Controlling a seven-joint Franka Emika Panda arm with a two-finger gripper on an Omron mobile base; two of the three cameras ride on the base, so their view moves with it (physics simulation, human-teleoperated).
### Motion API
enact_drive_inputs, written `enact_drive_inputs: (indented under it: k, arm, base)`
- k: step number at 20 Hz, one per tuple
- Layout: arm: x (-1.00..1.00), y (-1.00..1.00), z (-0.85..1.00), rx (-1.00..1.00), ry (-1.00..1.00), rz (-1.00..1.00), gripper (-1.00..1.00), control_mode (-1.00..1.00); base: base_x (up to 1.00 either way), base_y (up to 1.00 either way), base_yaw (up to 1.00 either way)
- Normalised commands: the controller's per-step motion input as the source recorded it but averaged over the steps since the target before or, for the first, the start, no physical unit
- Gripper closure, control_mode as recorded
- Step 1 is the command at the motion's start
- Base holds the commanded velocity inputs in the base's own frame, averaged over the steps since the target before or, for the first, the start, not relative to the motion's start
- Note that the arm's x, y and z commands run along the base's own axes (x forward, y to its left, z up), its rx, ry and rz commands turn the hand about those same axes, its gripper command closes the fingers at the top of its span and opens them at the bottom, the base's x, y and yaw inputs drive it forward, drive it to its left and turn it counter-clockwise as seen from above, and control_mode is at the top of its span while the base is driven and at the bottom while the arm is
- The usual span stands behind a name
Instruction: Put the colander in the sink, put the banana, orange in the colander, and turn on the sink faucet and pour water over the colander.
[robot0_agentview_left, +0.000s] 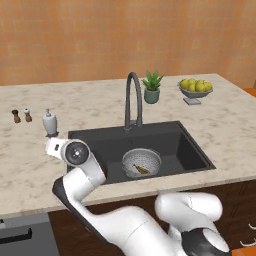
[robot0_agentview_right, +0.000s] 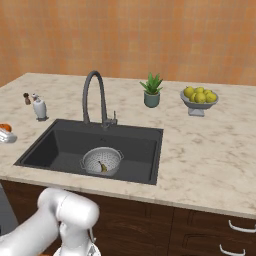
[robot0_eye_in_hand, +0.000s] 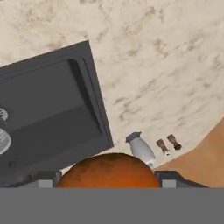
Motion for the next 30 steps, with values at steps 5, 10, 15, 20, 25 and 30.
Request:
enact_drive_inputs:
  k: [5, 10, 15, 20, 25, 30]
  arm:
    - [-0.11, -1.0, 0.87, 0.3, 0.29, -0.43, 1.0, -1.0]
    - [-0.12, -1.0, 0.82, 0.3, 0.31, -0.42, 1.0, -1.0]
    - [-0.21, -1.0, 0.46, 0.29, 0.18, -0.35, 1.0, -1.0]
    - [-0.2, -1.0, 0.01, 0.29, 0.0, -0.24, 1.0, -1.0]
    - [-0.05, -1.0, -0.06, 0.21, 0.0, -0.19, 1.0, -1.0]
    - [0.0, -1.0, 0.0, 0.26, 0.01, -0.08, 1.0, -1.0]
  base:
    - [0.0, 0.0, 0.0]
    - [0.0, 0.0, 0.0]
    - [0.0, 0.0, 0.0]
    - [0.0, 0.0, 0.0]
    - [0.0, 0.0, 0.0]
    - [0.0, 0.0, 0.0]
